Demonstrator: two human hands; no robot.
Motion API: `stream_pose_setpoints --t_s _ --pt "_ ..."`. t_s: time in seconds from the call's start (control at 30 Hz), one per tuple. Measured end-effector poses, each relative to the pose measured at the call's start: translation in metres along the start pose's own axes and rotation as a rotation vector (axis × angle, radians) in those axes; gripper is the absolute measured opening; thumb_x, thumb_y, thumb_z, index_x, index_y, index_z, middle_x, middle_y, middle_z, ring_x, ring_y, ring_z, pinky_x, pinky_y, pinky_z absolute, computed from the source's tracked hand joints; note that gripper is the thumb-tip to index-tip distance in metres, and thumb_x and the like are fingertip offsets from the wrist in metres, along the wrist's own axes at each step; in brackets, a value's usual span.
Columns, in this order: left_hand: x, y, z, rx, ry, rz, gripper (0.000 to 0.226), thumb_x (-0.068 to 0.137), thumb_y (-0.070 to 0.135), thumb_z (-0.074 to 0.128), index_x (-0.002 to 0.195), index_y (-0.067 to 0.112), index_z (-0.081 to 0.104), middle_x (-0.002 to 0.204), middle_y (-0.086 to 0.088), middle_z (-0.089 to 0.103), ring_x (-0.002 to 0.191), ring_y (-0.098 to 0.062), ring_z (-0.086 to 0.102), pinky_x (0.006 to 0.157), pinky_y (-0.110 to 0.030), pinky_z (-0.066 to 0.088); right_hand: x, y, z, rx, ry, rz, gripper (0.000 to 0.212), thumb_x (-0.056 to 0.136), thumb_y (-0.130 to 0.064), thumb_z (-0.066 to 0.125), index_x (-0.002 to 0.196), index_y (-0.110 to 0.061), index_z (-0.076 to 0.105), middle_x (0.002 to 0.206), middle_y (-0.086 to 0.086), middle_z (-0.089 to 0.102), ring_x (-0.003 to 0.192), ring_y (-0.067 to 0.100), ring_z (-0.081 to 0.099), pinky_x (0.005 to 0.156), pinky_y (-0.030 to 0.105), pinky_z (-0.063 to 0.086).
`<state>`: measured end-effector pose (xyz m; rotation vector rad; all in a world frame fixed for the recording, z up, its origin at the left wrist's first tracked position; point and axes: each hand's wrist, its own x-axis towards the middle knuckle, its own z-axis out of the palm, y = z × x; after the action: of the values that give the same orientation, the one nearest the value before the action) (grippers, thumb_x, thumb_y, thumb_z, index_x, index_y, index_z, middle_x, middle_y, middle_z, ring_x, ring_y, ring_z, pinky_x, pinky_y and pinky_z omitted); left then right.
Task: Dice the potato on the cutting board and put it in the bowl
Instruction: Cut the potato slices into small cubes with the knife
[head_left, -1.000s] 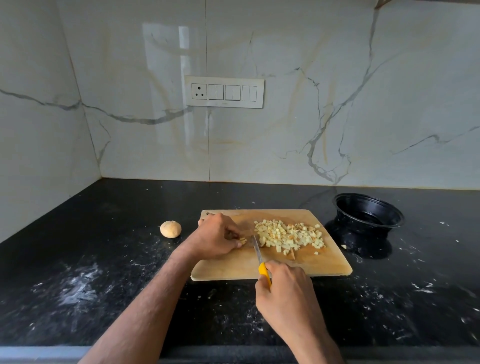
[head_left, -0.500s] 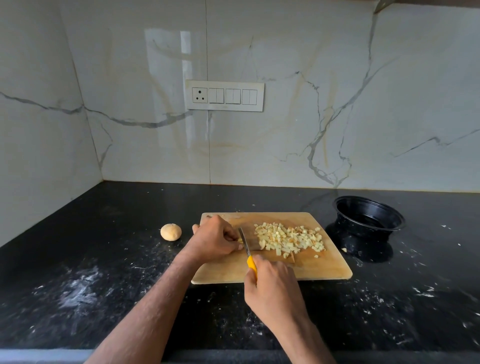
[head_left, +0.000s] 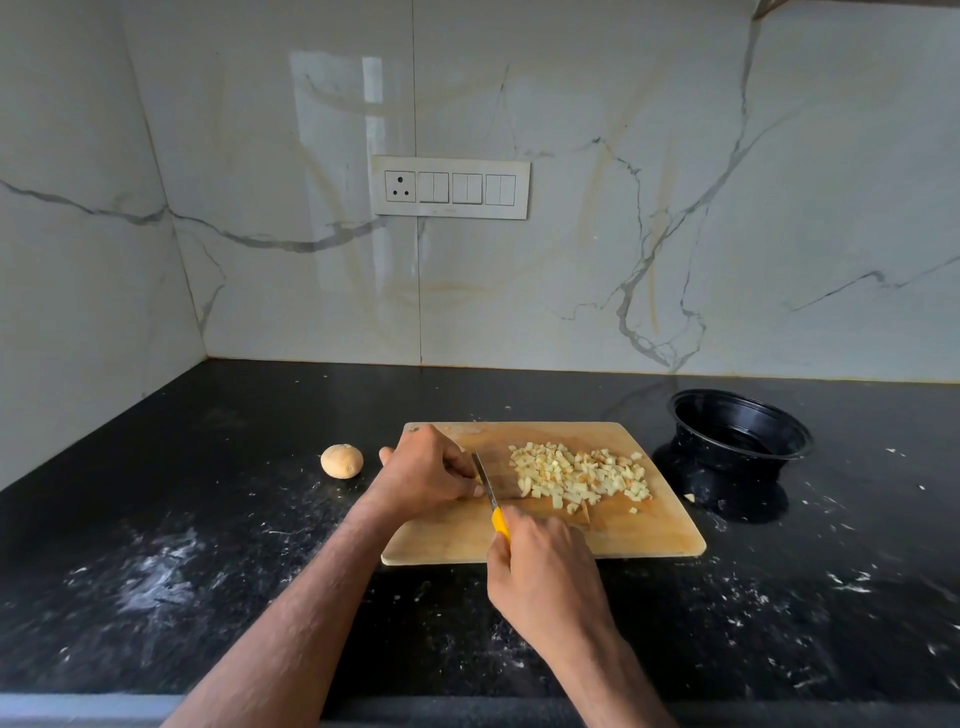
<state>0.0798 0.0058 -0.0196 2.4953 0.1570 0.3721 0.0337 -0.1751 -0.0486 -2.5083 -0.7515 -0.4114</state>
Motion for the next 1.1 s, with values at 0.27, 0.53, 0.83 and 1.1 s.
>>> stream_pose_setpoints --t_s 0.27,0.53,0.83,1.1 --pt "0.0007 -0.0022 -0.0008 -0.035 -0.036 -0.009 0.009 0.075 0.029 0.089 0.082 0.028 0.082 0.072 0.022 0.068 0.091 -0.004 0.058 0.102 -0.050 0.038 0.0022 0.0026 0.0022 -0.015 -0.042 0.018 0.023 0.102 -0.025 0.048 0.112 -0.017 0.066 0.079 -0.005 0.067 0.065 0.007 0.064 0.062 0.019 0.056" --pt "0.0001 -0.0035 -0.0027 -0.075 -0.082 0.025 0.007 0.077 0.024 0.088 0.082 0.025 0.082 0.072 0.022 0.069 0.087 -0.004 0.062 0.093 -0.044 0.046 0.0022 0.0046 0.0043 0.055 0.003 0.014 0.026 0.101 -0.024 0.051 0.119 -0.017 0.069 0.080 -0.007 0.070 0.059 0.004 0.060 0.049 0.006 0.040" --pt "0.0000 -0.0039 -0.0012 -0.058 -0.075 0.038 0.005 0.079 0.025 0.086 0.082 0.026 0.082 0.070 0.022 0.068 0.080 0.004 0.059 0.065 -0.018 0.027 0.0012 0.0019 0.0027 0.085 0.015 0.006 0.031 0.101 -0.026 0.052 0.128 -0.017 0.065 0.080 -0.010 0.069 0.057 0.002 0.058 0.049 0.004 0.040" --pt "0.0008 -0.0053 -0.0008 -0.063 -0.089 0.009 0.016 0.078 0.026 0.087 0.068 0.034 0.077 0.062 0.032 0.064 0.080 0.011 0.057 0.066 -0.022 0.027 0.0017 0.0007 0.0026 0.077 0.004 0.019 0.027 0.101 -0.026 0.051 0.121 -0.017 0.067 0.076 -0.010 0.064 0.056 0.003 0.057 0.049 0.007 0.042"
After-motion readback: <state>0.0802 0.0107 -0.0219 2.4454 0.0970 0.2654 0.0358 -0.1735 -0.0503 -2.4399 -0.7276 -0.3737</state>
